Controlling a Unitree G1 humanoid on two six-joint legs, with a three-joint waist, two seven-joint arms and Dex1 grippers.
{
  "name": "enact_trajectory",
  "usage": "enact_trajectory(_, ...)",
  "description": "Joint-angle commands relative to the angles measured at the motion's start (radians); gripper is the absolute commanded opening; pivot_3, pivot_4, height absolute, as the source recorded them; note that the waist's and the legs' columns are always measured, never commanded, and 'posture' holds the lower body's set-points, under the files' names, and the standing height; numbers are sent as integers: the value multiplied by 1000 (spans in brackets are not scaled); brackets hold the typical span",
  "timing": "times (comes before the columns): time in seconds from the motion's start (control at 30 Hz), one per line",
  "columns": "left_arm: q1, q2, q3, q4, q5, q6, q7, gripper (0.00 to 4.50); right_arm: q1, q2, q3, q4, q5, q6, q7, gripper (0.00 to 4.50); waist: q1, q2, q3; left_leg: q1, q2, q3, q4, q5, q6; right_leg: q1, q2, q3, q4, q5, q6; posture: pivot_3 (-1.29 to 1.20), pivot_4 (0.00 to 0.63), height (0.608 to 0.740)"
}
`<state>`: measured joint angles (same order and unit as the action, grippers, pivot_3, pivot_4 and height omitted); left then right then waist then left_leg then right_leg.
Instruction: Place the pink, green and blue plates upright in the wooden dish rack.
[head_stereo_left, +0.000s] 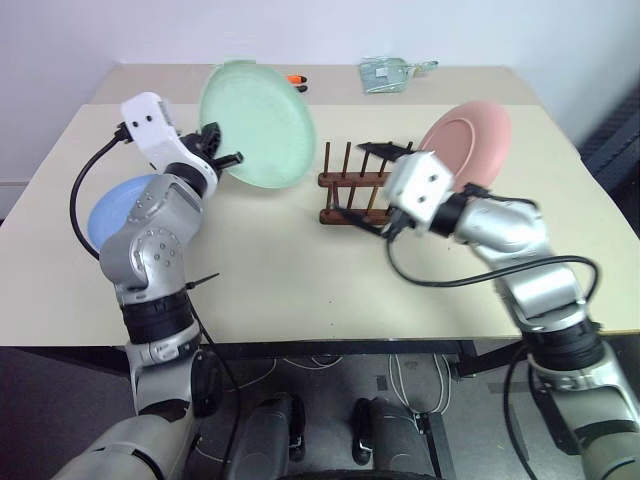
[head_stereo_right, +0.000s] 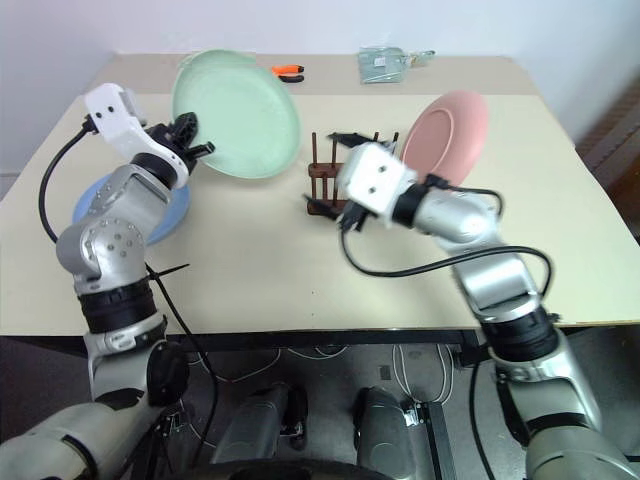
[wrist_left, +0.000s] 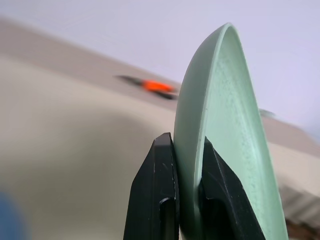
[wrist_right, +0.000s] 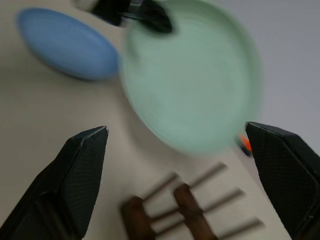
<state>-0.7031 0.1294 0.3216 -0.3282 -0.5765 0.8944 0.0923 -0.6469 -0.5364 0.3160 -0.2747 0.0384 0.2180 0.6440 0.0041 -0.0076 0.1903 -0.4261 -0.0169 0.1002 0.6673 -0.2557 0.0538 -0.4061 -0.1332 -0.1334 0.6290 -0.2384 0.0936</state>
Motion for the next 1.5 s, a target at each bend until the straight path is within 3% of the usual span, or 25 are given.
enact_trajectory(0.03,-7,-35,4,-146,-77,76,60,31,-55,42,48,53,-102,-84,-18,4500,0,0,0,0,0,0,0,0,0,0,0,0,0,0,0,0,150,740)
enact_trajectory(0.1,-7,-52,5,-190,-112,119,84,31,-78,65,71,115,-154,-131,-31,4500,0,0,0,0,0,0,0,0,0,0,0,0,0,0,0,0,150,740)
enact_trajectory(0.2,-4,-58,8,-226,-142,161,107,0,-100,85,66,179,-199,-179,-48,3686,2,0,0,0,0,-1,0,0,0,0,0,0,0,0,0,0,150,740)
enact_trajectory(0.4,-5,-56,34,-234,-196,189,126,0,-93,91,36,200,-225,-227,-48,646,3,0,0,0,0,-1,0,0,0,1,0,0,0,0,0,0,150,740)
enact_trajectory(0.43,-5,-58,39,-233,-205,190,127,0,-91,90,32,200,-227,-230,-49,229,3,0,0,0,0,-1,0,0,0,1,0,0,0,0,0,0,150,740)
enact_trajectory(0.47,-6,-66,53,-228,-224,188,132,0,-89,89,28,199,-233,-235,-51,99,3,0,0,0,0,-1,0,0,0,1,1,0,0,0,0,0,150,740)
enact_trajectory(0.5,-8,-76,68,-222,-246,180,136,0,-88,88,23,198,-239,-240,-54,99,3,0,0,0,0,-1,0,0,0,1,1,0,0,0,0,0,150,740)
enact_trajectory(0.53,-22,-96,105,-208,-284,162,156,377,-87,85,18,196,-247,-243,-61,29,3,0,0,0,0,-1,0,0,0,1,1,0,0,0,0,0,150,740)
enact_trajectory(0.63,-92,-119,234,-139,-348,60,244,1653,-82,72,-6,192,-259,-251,-67,0,7,-1,0,0,0,-2,0,0,0,1,0,0,-1,0,0,0,150,740)
enact_trajectory(0.73,-119,-22,295,-56,-269,-48,266,3080,-71,56,-84,172,-194,-229,-52,0,3,-1,0,0,-1,-2,0,0,0,1,1,-1,-1,0,0,0,150,740)
enact_trajectory(0.8,-77,99,238,-10,-161,-82,208,3080,-66,70,-182,129,-56,-141,-23,0,0,-1,0,0,-1,-2,-1,0,0,1,1,0,0,0,0,0,150,740)
enact_trajectory(0.87,61,272,31,20,13,-137,51,3080,-83,93,-334,77,188,94,-2,0,-2,-1,0,0,0,-1,-1,0,0,1,2,0,0,0,0,0,150,740)
enact_trajectory(0.97,233,383,-192,14,117,-244,-166,3080,-111,110,-487,8,536,429,-7,0,8,1,-1,0,-1,-1,-2,0,0,1,2,0,1,0,0,0,150,740)
enact_trajectory(1.17,368,384,-290,-1,127,-315,-364,3080,-216,172,-641,27,827,710,-203,0,1,1,0,-2,0,-1,-3,-2,-4,-5,-1,3,0,0,-2,0,150,740)
enact_trajectory(1.5,414,342,-294,-33,164,-314,-417,3080,-263,196,-675,161,899,778,-382,0,-12,1,0,-2,1,3,-4,0,0,-5,0,4,1,1,-3,0,150,740)
